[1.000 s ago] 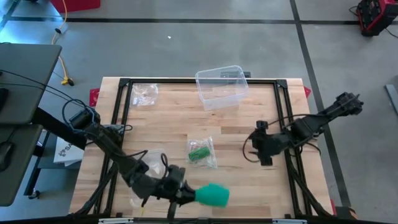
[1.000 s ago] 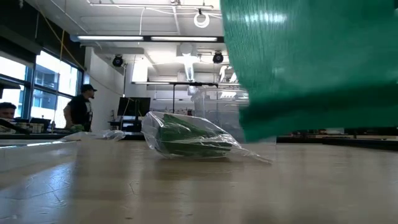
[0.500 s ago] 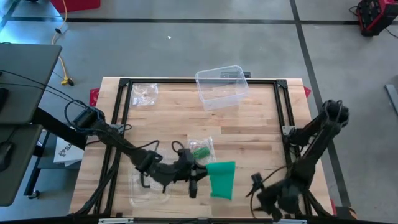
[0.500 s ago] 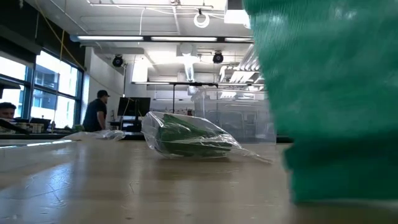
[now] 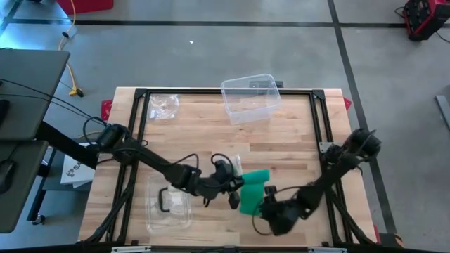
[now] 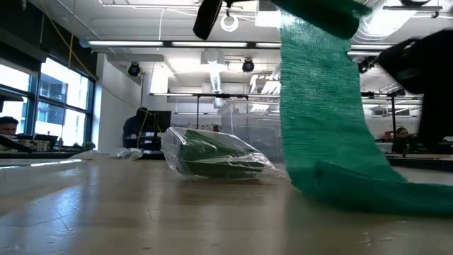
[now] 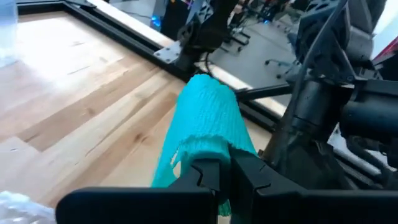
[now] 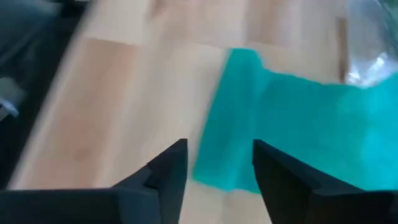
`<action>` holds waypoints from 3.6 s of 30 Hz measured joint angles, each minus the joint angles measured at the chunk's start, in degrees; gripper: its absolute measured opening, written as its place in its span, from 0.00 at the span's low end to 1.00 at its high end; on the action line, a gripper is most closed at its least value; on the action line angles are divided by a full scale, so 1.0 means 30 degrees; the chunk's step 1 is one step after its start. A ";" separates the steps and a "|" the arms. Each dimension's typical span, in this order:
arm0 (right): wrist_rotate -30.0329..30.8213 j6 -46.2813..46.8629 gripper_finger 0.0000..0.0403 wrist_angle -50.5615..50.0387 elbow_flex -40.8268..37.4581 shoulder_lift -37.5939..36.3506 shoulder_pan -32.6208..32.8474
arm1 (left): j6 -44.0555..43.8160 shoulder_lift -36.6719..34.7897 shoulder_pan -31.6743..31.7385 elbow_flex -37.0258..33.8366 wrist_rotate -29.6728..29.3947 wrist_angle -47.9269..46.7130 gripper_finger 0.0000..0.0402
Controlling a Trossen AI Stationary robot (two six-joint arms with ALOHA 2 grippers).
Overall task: Roll bandage
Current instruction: Roll the blue bandage
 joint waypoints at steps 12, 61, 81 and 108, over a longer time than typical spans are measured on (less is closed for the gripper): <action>-0.2801 -0.0630 0.25 0.2167 0.0109 0.2735 -0.2285 | -0.0071 -0.0113 0.0653 0.0000 -0.0153 -0.1988 0.01; -0.2162 0.2801 0.00 -0.7797 0.3787 -0.1773 0.4046 | 0.4559 0.1778 0.1720 -0.3487 0.5101 2.6050 0.01; -0.2601 1.0943 0.00 0.2917 -0.3642 0.0219 0.7363 | 0.7711 -0.1246 0.1781 -0.1865 0.8100 2.5839 0.01; 0.4014 0.3958 0.00 -0.9565 0.5963 -0.3903 0.7359 | 0.7739 0.0023 0.2736 -0.1942 -0.0220 1.2888 0.01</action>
